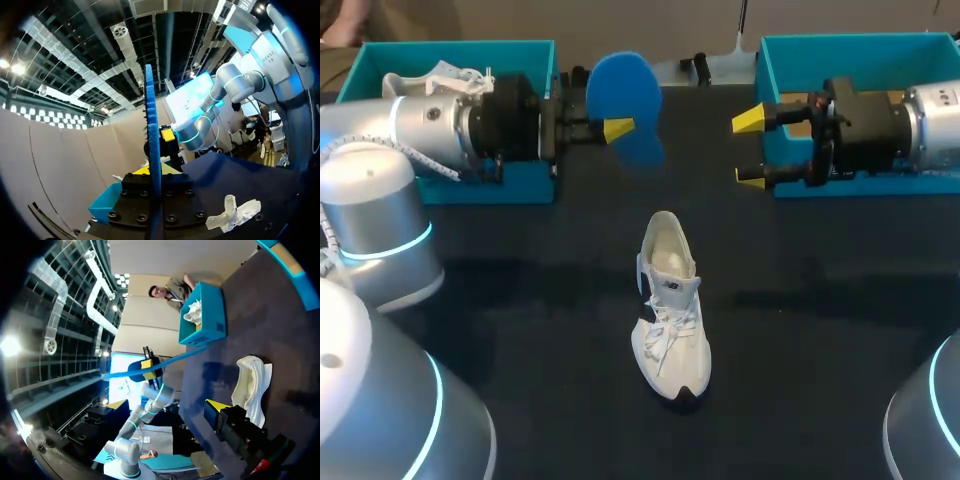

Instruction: Take the shoe out of the shoebox, open the shoe tongue, remove and reinsert the insole, then place the shoe into the shoebox

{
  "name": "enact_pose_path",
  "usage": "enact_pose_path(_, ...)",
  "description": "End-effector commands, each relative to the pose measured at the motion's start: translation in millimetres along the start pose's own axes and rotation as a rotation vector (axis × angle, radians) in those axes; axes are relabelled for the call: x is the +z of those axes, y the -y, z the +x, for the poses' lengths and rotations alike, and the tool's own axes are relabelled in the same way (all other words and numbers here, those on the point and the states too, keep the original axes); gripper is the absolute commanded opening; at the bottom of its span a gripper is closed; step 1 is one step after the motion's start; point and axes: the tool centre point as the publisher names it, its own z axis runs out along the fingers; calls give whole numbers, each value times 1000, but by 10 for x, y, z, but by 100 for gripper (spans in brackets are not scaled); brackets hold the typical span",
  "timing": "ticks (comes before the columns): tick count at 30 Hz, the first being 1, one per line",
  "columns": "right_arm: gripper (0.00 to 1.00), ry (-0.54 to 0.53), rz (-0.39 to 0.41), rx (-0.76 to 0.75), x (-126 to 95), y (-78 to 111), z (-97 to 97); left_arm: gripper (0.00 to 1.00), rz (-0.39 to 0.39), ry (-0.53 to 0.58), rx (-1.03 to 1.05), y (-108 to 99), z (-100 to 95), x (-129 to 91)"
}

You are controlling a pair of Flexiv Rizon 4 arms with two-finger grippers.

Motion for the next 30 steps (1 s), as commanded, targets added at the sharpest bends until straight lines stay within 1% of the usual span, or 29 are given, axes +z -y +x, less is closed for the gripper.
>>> enact_pose_path(1, 100, 3, -1, 1, 18, -4, 4, 0, 11, 21, 220, -5, 38, 4)
enact_pose_path(3, 100, 3, -1, 1, 18, -4, 4, 0, 11, 21, 220, -5, 38, 4)
enact_pose_path(4, 100, 3, -1, 1, 18, -4, 4, 0, 23, 19, 240, -5, 42, 6)
enact_pose_path(5, 100, 3, -1, 1, 18, -4, 4, 0, 23, 4, 281, -2, 35, 2)
enact_pose_path(6, 100, 3, -1, 1, 18, -4, 4, 0, 19, -7, 366, -3, 39, 1)
enact_pose_path(8, 100, 3, -1, 1, 18, -4, 4, 0, 25, -13, 396, 8, 39, -3)
enact_pose_path(9, 100, 3, -1, 1, 18, -4, 4, 0, 26, -19, 449, 9, 43, -5)
enact_pose_path(10, 100, 3, -1, 1, 18, -4, 4, 0, 29, -17, 449, 13, 47, -7)
enact_pose_path(12, 100, 3, -1, 1, 18, -4, 4, 0, 15, -30, 522, 16, 52, -17)
enact_pose_path(17, 100, 3, -1, 1, 18, -4, 4, 0, -8, -31, 620, -3, 47, -54)
enact_pose_path(19, 100, 3, -1, 1, 18, -4, 4, 0, -26, -41, 709, -11, 38, -71)
enact_pose_path(24, 100, 3, -1, 1, 18, -4, 4, 0, -31, -40, 832, -29, 43, -73)
enact_pose_path(26, 100, 3, -1, 1, 18, -4, 4, 0, -38, -37, 908, -47, 51, -72)
enact_pose_path(30, 100, 3, -1, 1, 18, -4, 4, 0, -55, -47, 984, -81, 71, -72)
